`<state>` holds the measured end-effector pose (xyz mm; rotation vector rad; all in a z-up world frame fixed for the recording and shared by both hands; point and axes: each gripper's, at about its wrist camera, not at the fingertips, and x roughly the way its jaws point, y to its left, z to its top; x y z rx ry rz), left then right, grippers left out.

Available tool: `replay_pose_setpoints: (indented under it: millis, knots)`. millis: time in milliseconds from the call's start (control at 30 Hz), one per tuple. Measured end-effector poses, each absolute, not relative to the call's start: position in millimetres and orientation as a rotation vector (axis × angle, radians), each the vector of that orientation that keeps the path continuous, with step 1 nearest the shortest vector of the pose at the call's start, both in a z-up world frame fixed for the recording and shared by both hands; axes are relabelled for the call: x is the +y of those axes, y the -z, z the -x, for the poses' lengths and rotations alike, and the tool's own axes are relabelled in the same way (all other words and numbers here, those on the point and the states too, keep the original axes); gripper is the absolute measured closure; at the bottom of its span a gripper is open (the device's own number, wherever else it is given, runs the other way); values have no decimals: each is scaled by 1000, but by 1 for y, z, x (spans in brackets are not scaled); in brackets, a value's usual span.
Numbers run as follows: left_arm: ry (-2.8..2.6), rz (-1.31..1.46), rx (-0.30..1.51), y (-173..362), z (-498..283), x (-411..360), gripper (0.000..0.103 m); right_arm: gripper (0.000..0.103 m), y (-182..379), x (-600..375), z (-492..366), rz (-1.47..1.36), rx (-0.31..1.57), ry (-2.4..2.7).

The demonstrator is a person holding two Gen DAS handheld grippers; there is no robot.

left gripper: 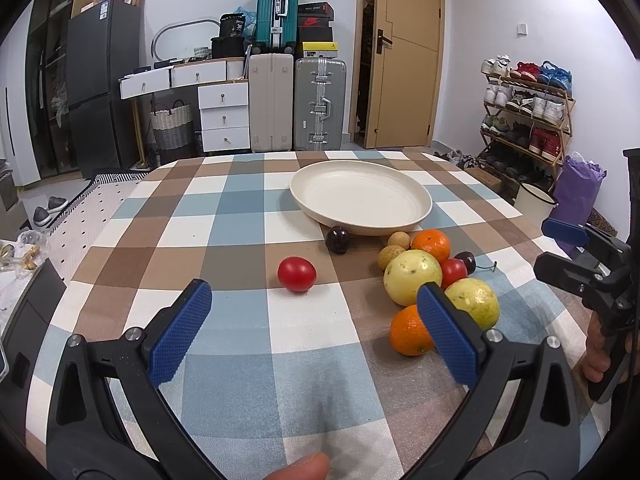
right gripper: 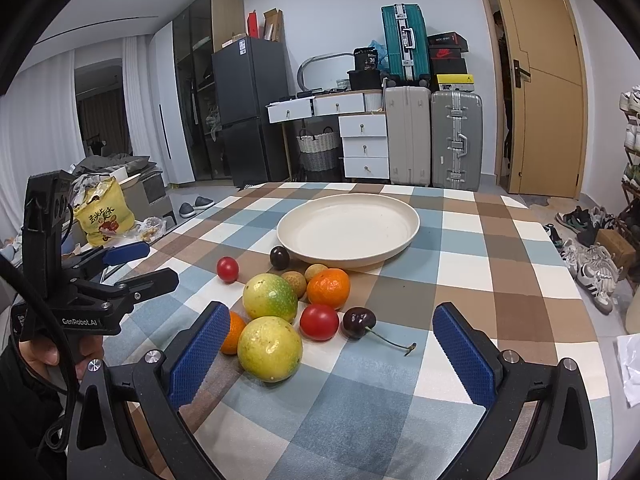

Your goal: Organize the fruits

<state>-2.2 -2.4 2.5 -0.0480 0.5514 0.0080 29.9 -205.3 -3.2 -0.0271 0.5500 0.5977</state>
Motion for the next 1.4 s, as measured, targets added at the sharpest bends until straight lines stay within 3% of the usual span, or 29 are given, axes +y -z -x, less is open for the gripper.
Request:
replay_pose_setpoints:
  millis: [633,1400]
  knots:
    - [-18,54,563,2,2,4,1,0,8,-205,-41,30,596,-534]
    - [43,69,753,17,-21,-7,1,3,37,-171,-59,70,885,-640]
